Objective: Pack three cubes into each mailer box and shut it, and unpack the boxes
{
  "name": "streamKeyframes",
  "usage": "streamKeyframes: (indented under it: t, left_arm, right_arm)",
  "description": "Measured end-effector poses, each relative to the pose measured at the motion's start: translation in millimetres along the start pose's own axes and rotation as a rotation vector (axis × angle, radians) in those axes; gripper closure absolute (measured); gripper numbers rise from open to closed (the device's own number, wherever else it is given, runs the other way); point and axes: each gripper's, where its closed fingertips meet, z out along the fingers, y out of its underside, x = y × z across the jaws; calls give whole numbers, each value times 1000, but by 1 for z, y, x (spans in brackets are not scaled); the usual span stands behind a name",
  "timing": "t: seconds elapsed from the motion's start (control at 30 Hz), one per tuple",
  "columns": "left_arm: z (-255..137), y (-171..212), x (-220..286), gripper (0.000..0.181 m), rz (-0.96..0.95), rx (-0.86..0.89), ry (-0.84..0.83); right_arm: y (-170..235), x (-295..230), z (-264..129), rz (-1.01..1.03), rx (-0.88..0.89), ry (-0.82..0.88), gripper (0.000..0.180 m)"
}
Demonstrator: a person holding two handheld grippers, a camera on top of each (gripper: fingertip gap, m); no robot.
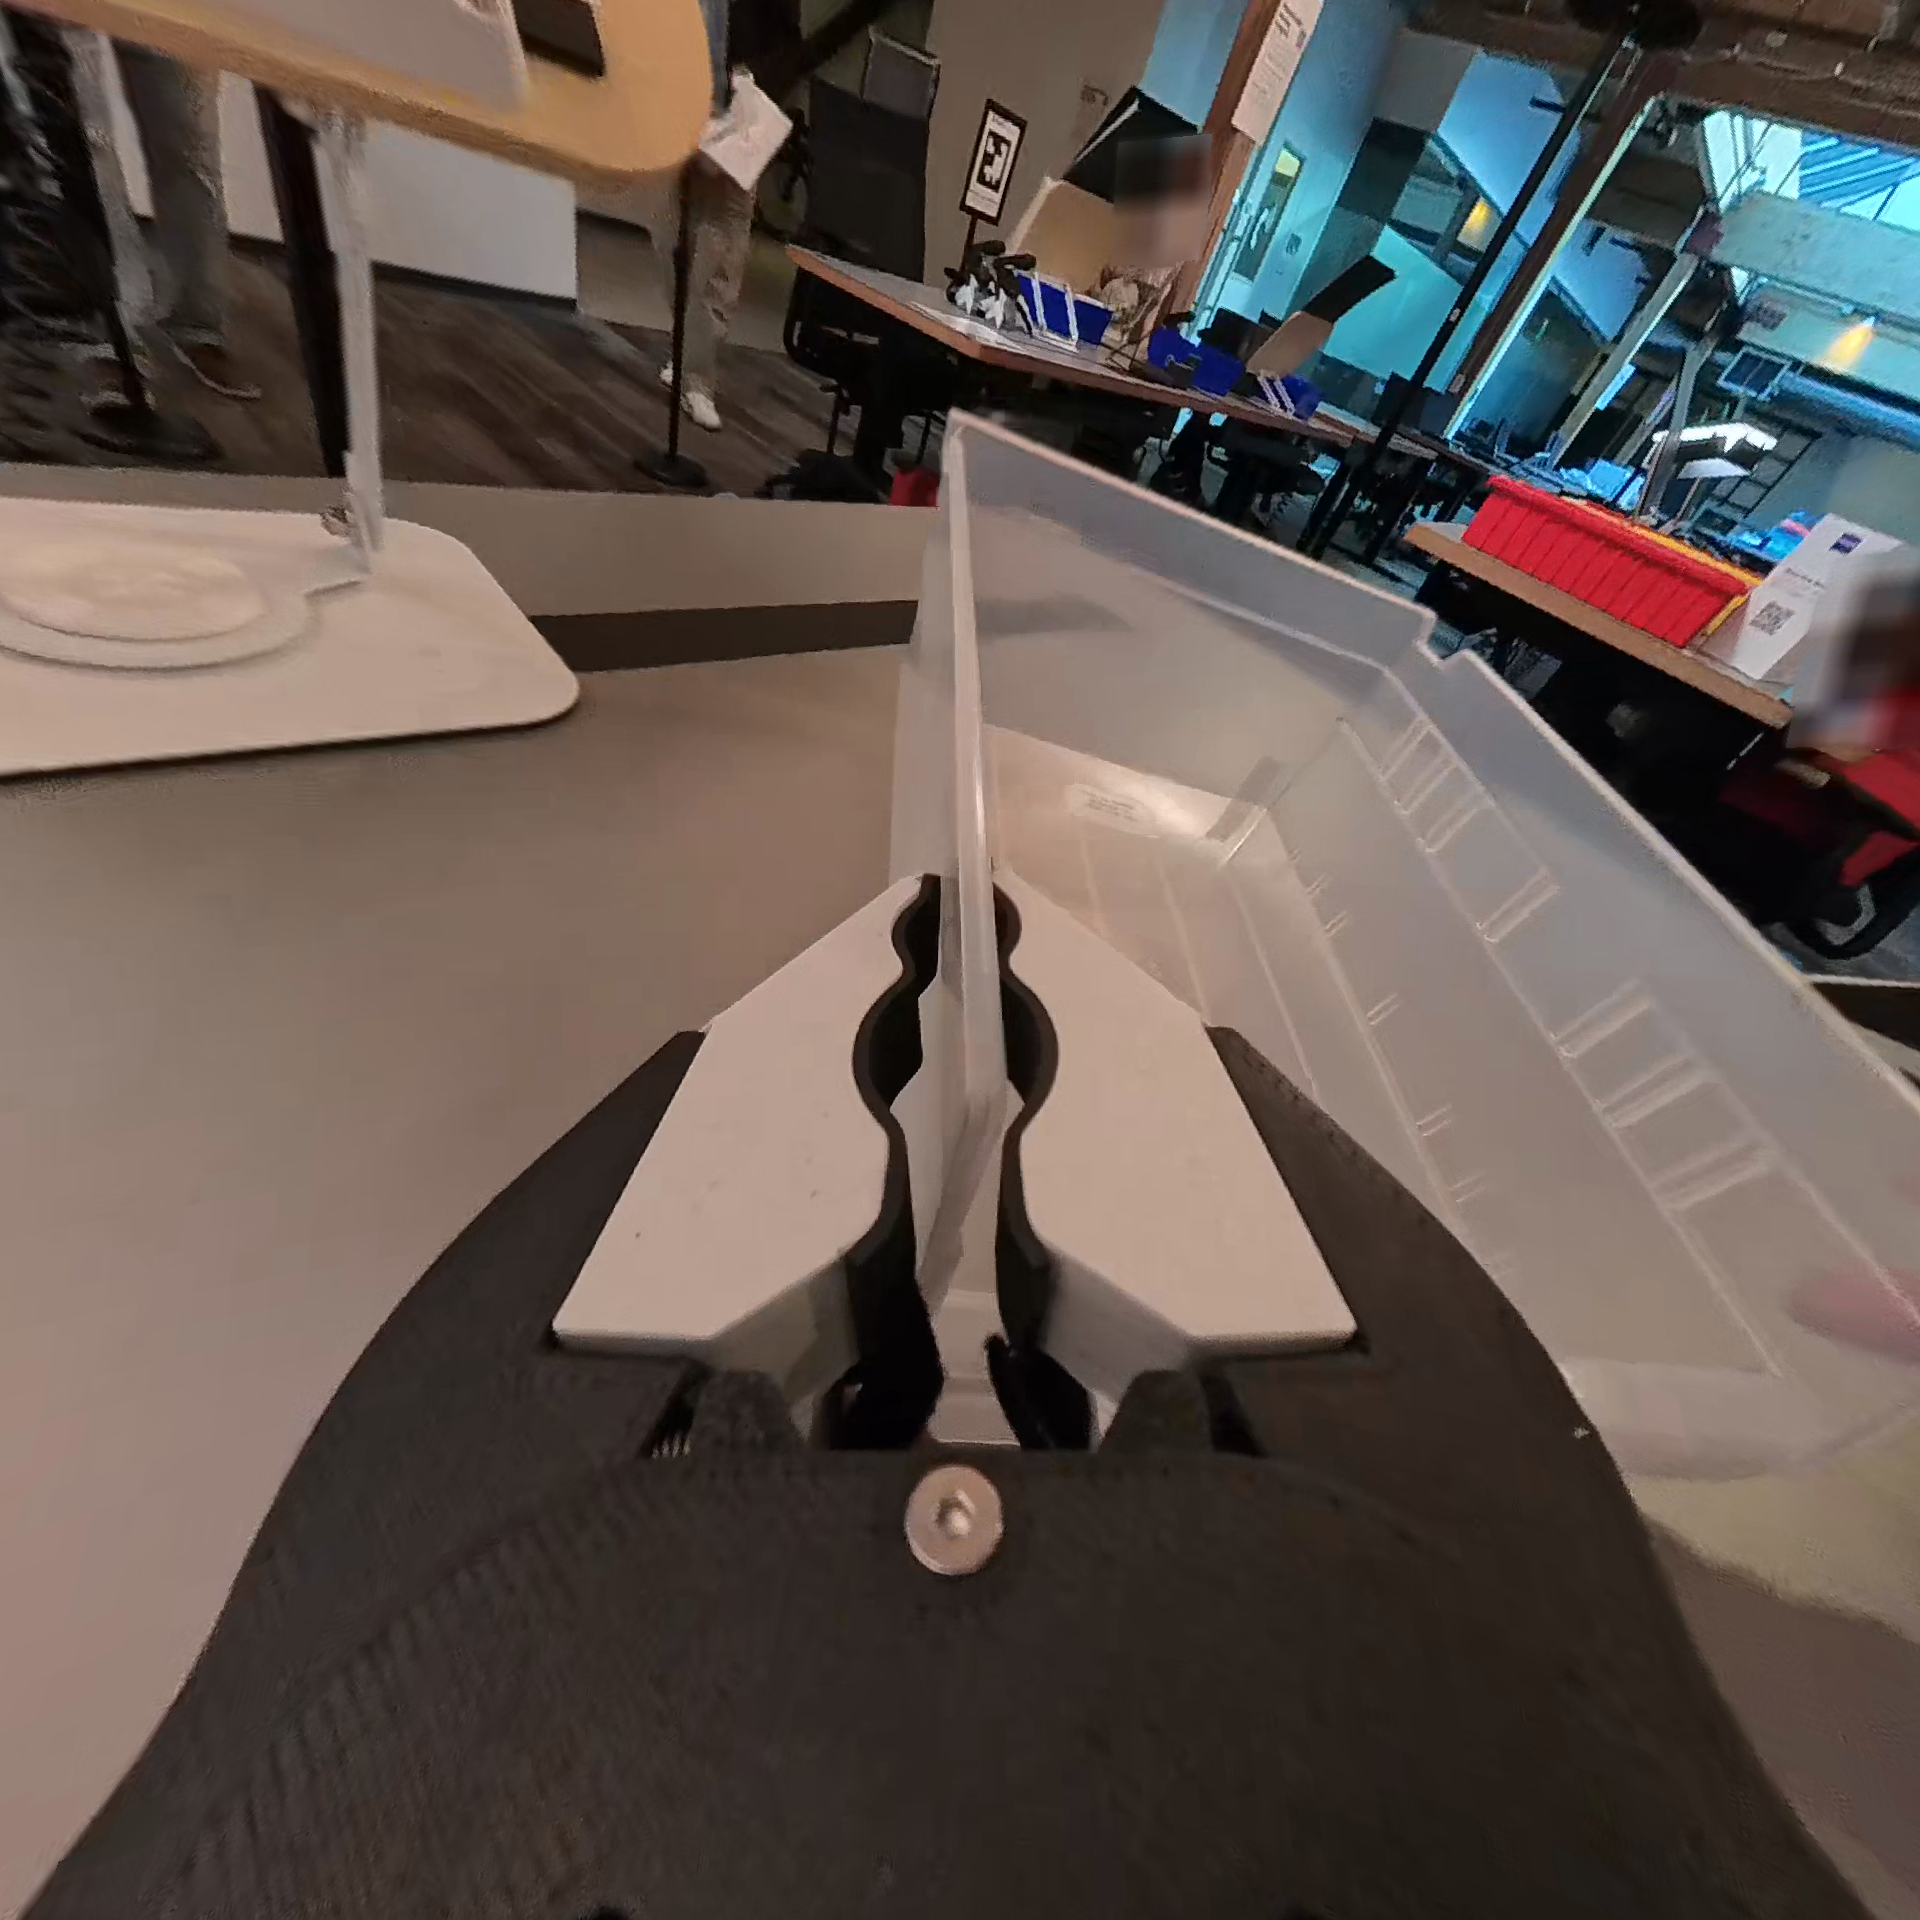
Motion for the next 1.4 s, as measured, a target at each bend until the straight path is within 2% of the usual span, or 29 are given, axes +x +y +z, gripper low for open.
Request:
streamKeyframes:
  t: [0.13,0.3,0.43,0.6,0.77,0.9,1.1,1.2,1.33,1.4]
  left_arm:
    - [19,8,23,164,-3,-42,31]
    - [39,14,62,133,-34,-35,113]
    - [58,18,91,130,-41,-45,175]
    - [86,18,128,112,-139,-16,271]
    - [119,18,154,107,-179,-5,309]
    - [142,16,167,104,-217,2,347]
    - [173,6,165,93,-248,24,371]
    - [182,0,154,92,-251,41,360]
    - [181,-8,140,90,-274,72,360]
    - [174,-16,130,88,-263,108,345]
  right_arm:
    - [-13,40,5,28,27,65,73]
    - [-29,99,10,-77,22,145,97]
    - [-46,159,11,-115,17,257,106]
    - [-61,223,23,-197,-6,379,100]
    - [-79,284,36,-222,39,477,96]
    - [-92,321,52,-231,59,483,91]
    - [-85,347,73,-260,0,458,92]
    - [-78,342,81,-332,-10,434,100]
    - [-76,335,83,-369,-20,427,98]
    - [-82,337,74,-378,-14,471,89]
